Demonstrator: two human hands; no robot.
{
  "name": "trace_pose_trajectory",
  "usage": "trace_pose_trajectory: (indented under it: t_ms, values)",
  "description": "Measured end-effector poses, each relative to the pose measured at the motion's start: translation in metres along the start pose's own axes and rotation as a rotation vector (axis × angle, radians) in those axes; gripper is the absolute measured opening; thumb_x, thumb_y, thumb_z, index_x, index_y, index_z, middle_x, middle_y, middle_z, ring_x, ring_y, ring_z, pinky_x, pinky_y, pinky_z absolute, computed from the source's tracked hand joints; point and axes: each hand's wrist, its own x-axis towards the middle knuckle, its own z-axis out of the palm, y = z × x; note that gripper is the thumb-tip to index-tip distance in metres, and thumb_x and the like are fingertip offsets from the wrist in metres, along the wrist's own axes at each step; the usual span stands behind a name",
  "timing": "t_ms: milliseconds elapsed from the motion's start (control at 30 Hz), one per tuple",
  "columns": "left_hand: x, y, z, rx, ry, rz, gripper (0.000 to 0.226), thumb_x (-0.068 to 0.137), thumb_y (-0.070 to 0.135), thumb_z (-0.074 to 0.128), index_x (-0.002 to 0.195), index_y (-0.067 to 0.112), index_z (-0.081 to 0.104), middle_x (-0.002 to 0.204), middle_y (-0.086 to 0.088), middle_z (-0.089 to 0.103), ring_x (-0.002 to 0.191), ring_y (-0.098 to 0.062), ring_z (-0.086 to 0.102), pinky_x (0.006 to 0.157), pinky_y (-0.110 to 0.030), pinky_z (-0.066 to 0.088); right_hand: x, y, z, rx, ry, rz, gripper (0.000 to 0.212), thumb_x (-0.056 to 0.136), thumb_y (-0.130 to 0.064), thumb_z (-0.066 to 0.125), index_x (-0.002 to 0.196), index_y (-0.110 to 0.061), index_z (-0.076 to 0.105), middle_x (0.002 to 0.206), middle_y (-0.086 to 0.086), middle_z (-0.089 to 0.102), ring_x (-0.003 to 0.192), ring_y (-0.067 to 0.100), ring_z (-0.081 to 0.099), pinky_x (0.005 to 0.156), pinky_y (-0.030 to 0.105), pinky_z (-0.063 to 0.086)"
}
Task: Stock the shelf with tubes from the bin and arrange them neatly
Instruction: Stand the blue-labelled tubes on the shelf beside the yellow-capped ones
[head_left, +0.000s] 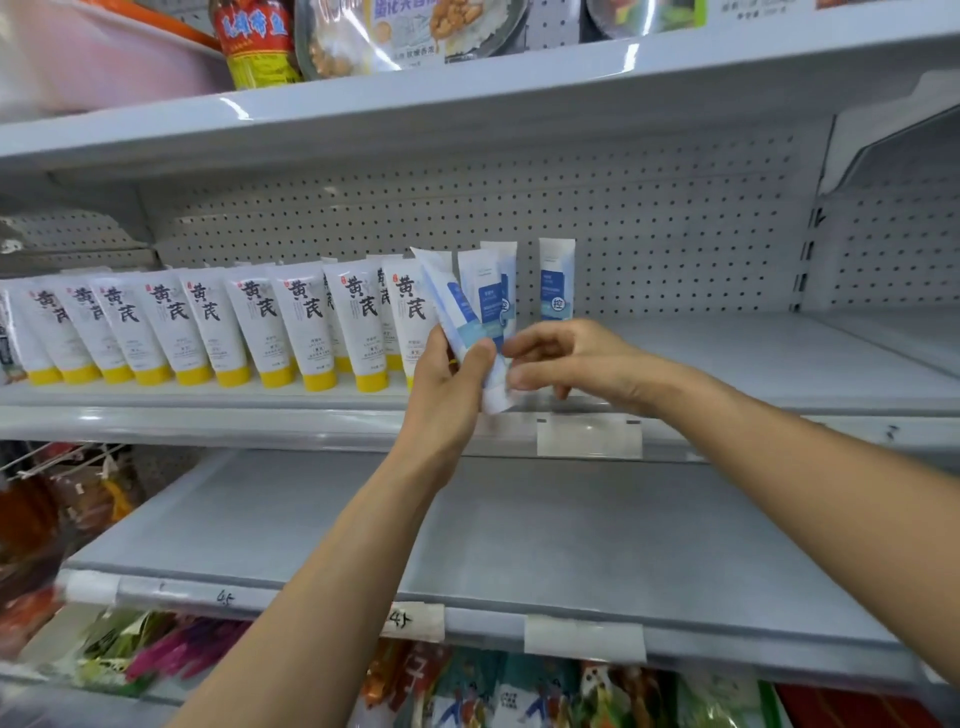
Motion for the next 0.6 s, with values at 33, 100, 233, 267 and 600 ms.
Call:
trace_pose_trajectory:
  t_ms: [33, 100, 233, 267, 600]
  values:
    - [-0.002, 0.001, 0.003, -0.012, -0.008, 0.0, 0.026, 0.098, 0.017, 0.05, 0.122, 0.027, 0.054, 0.114, 0.008, 0.069, 0.104, -0.011, 0.066, 0.091, -0.041, 0.054, -0.004, -0.004, 0.005, 0.011, -0.024, -0.012, 0.032, 0.077, -0.022, 0.078, 0.107, -0.021, 0.067, 0.095, -0.004, 0.071, 0.083, 0.005, 0.063, 0.061, 0.021, 0.046]
    - [-0.006, 0.003, 0.008, -0.05, -0.018, -0.008, 0.027, 0.098, 0.016, 0.049, 0.123, 0.025, 0.054, 0.109, 0.009, 0.07, 0.099, -0.009, 0.068, 0.08, -0.032, 0.057, -0.008, -0.008, 0.011, 0.018, -0.011, -0.031, 0.029, 0.077, -0.02, 0.078, 0.105, -0.023, 0.068, 0.092, -0.006, 0.071, 0.083, 0.003, 0.064, 0.064, 0.021, 0.046]
    - [-0.013, 0.005, 0.017, -0.085, -0.052, -0.031, 0.028, 0.099, 0.013, 0.05, 0.125, 0.021, 0.054, 0.106, 0.005, 0.071, 0.093, -0.008, 0.07, 0.07, -0.023, 0.056, -0.014, -0.008, 0.017, -0.027, 0.068, -0.045, 0.023, 0.076, -0.015, 0.077, 0.098, -0.015, 0.069, 0.083, 0.002, 0.072, 0.069, 0.003, 0.063, 0.058, 0.017, 0.049]
    - [-0.014, 0.006, 0.018, -0.071, -0.064, -0.029, 0.027, 0.098, 0.013, 0.051, 0.124, 0.02, 0.055, 0.105, 0.004, 0.072, 0.093, -0.009, 0.07, 0.071, -0.023, 0.055, -0.014, -0.007, 0.017, -0.055, 0.082, -0.052, 0.021, 0.075, -0.015, 0.076, 0.095, -0.016, 0.069, 0.08, 0.001, 0.071, 0.066, 0.003, 0.061, 0.057, 0.016, 0.048]
    - [-0.002, 0.0, -0.005, 0.747, 0.004, 0.203, 0.031, 0.094, 0.036, 0.054, 0.122, 0.024, 0.058, 0.103, 0.009, 0.062, 0.084, -0.008, 0.059, 0.079, -0.031, 0.051, 0.011, 0.011, 0.001, -0.145, 0.427, 0.048, 0.046, 0.067, -0.024, 0.084, 0.104, -0.023, 0.056, 0.092, -0.012, 0.065, 0.08, -0.001, 0.062, 0.064, 0.015, 0.045]
